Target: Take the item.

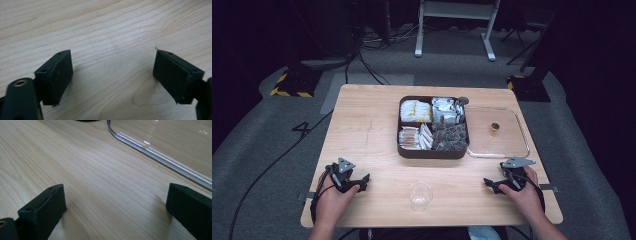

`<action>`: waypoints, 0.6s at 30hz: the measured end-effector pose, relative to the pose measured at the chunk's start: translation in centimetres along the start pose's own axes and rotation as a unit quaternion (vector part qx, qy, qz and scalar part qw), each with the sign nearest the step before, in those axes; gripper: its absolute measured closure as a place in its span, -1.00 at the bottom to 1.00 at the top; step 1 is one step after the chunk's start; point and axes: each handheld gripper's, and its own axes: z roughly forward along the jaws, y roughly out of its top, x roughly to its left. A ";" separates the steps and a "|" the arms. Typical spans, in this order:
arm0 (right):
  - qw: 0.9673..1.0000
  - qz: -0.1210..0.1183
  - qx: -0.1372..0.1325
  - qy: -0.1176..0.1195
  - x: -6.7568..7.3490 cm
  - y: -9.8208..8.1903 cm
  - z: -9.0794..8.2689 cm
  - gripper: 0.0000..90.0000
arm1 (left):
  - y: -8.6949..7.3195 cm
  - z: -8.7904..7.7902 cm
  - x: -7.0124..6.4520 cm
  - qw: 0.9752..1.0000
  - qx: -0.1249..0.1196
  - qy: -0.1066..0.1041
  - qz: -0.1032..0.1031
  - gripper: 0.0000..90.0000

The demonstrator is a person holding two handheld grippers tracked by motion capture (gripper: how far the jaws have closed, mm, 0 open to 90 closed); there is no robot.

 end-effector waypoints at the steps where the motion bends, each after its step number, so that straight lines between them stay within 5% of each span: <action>1: 1.000 -0.001 0.000 0.000 0.0 0.0 0.0 -0.94 | 0.2 -0.1 0.1 1.000 -0.001 -0.001 0.004 -0.41; 2: 1.000 -0.001 0.000 0.001 0.0 0.0 0.0 -0.94 | 0.4 -0.2 0.1 1.000 0.004 0.000 0.001 -0.19; 7: 1.000 -0.004 0.001 0.002 -0.1 0.0 0.1 -0.95 | 1.9 -1.2 -0.1 0.999 -0.028 -0.016 -0.011 -0.16; 18: 1.000 -0.010 0.001 0.006 -0.3 0.1 0.2 -0.95 | 6.8 -2.8 -2.9 0.997 -0.044 -0.058 0.024 -0.17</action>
